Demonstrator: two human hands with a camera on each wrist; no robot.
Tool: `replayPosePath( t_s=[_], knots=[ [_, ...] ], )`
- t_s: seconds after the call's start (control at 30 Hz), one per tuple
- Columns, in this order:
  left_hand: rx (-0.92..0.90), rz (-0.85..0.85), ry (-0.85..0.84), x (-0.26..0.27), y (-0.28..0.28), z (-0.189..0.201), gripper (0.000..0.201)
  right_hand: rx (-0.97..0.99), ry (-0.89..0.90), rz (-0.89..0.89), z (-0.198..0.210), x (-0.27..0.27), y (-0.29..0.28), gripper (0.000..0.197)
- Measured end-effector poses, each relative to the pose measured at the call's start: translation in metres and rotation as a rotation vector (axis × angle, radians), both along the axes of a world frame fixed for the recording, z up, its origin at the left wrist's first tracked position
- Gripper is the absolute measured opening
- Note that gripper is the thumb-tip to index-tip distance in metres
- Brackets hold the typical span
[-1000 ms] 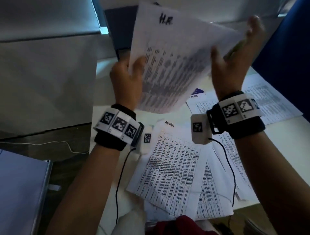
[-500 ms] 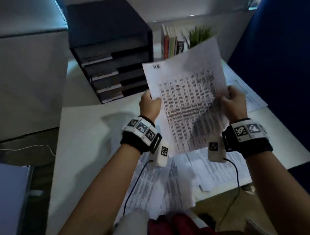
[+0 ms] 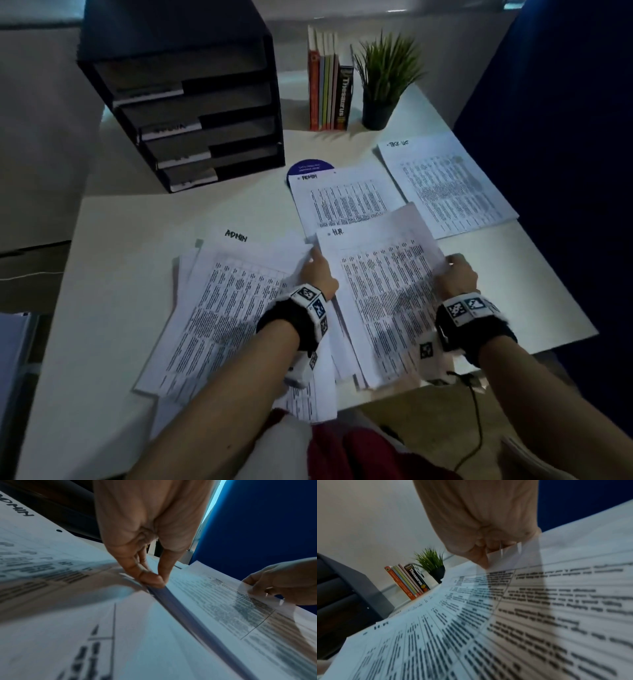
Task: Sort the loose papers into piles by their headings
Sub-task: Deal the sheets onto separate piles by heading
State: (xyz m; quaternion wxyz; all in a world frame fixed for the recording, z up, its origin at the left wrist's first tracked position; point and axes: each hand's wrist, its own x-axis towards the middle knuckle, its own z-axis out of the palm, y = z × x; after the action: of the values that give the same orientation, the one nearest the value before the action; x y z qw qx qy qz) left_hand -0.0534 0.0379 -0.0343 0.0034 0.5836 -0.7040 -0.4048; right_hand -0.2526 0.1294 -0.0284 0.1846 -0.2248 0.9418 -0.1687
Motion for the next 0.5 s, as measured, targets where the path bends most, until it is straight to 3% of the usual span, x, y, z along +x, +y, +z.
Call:
replayPosePath(
  t_s=[0.1,0.2,0.27,0.37,0.5],
  knots=[
    [0.007,0.013,-0.041,0.002,0.004,-0.004,0.059,0.143,0.052,-0.034,-0.009,0.012,-0.001,0.034],
    [0.017,0.017,-0.042,0.003,0.008,-0.004,0.064,0.193,0.047,0.055,-0.014,0.021,0.0,0.036],
    [0.016,0.034,-0.026,0.004,0.008,-0.002,0.054,0.204,0.053,0.079,-0.012,0.023,-0.001,0.037],
    [0.003,0.076,0.081,0.011,0.002,0.005,0.043,0.17,0.052,0.074,0.001,0.032,-0.009,0.044],
    [-0.121,0.224,0.235,0.044,-0.025,0.022,0.047,0.007,0.024,0.26,0.024,0.067,-0.027,0.049]
  ],
)
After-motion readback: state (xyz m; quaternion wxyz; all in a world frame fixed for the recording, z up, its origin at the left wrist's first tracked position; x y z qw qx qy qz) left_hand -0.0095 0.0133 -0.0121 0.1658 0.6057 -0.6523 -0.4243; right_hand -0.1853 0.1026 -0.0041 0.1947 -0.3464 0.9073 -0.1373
